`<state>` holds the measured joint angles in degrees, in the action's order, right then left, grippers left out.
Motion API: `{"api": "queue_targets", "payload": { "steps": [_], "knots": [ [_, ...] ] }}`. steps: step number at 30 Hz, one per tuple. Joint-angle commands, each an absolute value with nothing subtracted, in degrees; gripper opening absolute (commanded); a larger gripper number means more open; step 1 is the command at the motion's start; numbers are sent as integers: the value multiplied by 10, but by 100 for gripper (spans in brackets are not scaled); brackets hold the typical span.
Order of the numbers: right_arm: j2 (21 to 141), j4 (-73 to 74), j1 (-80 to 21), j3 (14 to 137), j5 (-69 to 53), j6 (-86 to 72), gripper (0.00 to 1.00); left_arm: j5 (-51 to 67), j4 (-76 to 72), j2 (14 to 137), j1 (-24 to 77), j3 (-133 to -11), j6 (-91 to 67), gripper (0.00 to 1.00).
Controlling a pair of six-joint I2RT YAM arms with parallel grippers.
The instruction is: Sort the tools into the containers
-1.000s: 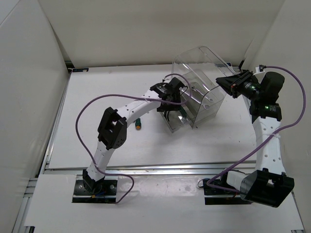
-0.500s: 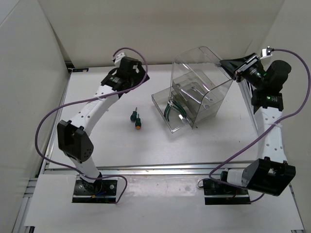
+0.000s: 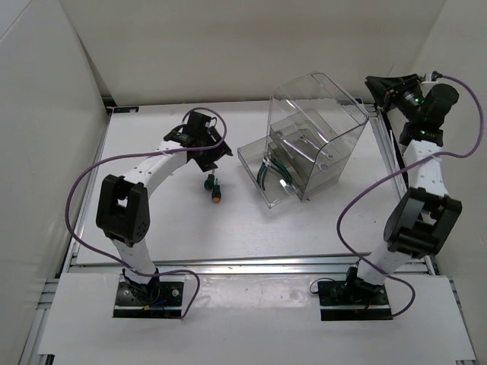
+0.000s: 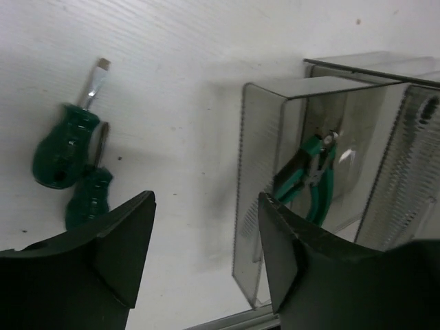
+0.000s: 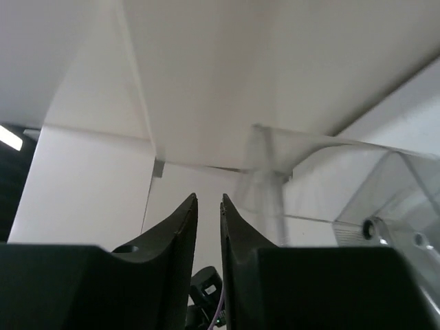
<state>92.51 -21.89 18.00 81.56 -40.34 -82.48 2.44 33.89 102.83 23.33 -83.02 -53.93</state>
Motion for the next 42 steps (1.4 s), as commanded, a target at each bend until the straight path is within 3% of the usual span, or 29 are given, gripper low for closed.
{"api": "queue_targets", "payload": {
  "steps": [1, 2, 5, 18, 42],
  "knots": [
    [970, -248, 174, 810, -420, -828, 22, 83, 318, 1037, 204, -809, -568, 69],
    [982, -248, 174, 803, -421, -811, 17, 88, 316, 1044, 205, -810, -567, 63],
    [1005, -245, 174, 802, -438, -784, 14, 111, 309, 1079, 207, -814, -577, 49],
    [1090, -222, 131, 737, -441, -710, 12, 238, 322, 1243, 235, -914, -631, 32],
    [1118, -115, 62, 710, -412, -640, 10, 311, 370, 1353, 272, -1120, -731, 24]
  ]
}}
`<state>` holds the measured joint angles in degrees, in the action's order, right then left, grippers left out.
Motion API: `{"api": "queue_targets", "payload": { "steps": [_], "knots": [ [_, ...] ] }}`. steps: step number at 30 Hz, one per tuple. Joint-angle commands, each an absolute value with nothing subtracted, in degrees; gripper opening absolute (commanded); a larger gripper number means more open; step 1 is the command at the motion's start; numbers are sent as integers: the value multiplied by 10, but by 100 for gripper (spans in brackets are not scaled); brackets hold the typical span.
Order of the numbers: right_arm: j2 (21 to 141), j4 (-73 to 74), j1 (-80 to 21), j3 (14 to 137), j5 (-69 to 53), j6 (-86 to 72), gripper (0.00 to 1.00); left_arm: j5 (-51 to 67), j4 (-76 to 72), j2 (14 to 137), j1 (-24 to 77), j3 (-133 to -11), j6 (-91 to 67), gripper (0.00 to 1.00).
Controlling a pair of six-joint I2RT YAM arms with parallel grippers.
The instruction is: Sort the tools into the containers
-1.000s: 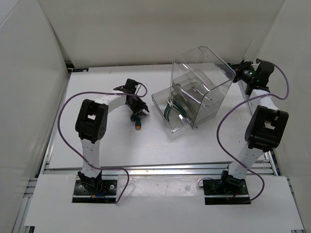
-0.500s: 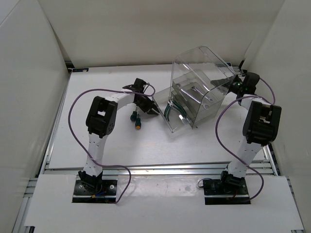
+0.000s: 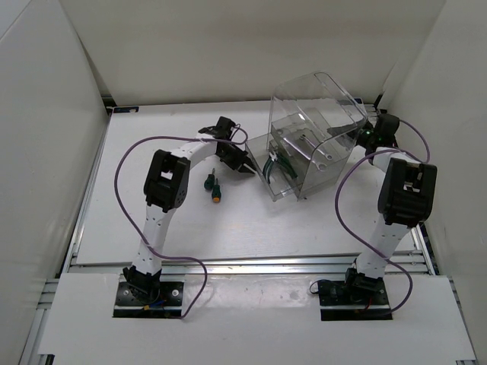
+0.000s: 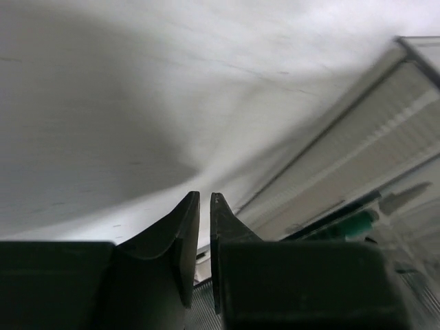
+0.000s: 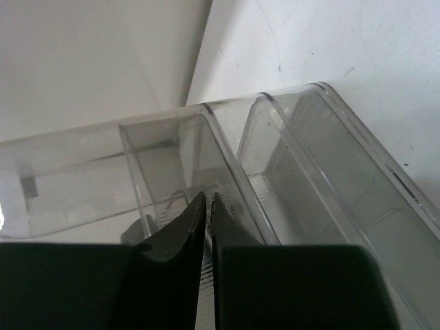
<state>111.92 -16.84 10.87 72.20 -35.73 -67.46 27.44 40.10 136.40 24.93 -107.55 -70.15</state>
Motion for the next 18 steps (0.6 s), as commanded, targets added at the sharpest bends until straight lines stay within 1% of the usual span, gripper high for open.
{"api": "queue_targets", "payload": {
  "steps": [1, 8, 14, 15, 18],
  "knots": [
    [1114, -108, 59, 710, -411, -636, 9, 311, 369, 1350, 274, -1128, -731, 23],
    [1107, -49, 33, 705, -401, -598, 9, 316, 355, 1346, 285, -1154, -756, 23],
    [1100, -25, 4, 693, -395, -598, 8, 316, 359, 1355, 306, -1167, -770, 22],
    [1097, -17, -17, 691, -384, -599, 8, 315, 362, 1354, 309, -1165, -773, 22],
    [1090, -46, -25, 668, -379, -626, 8, 313, 354, 1333, 323, -1137, -788, 21]
  ]
}}
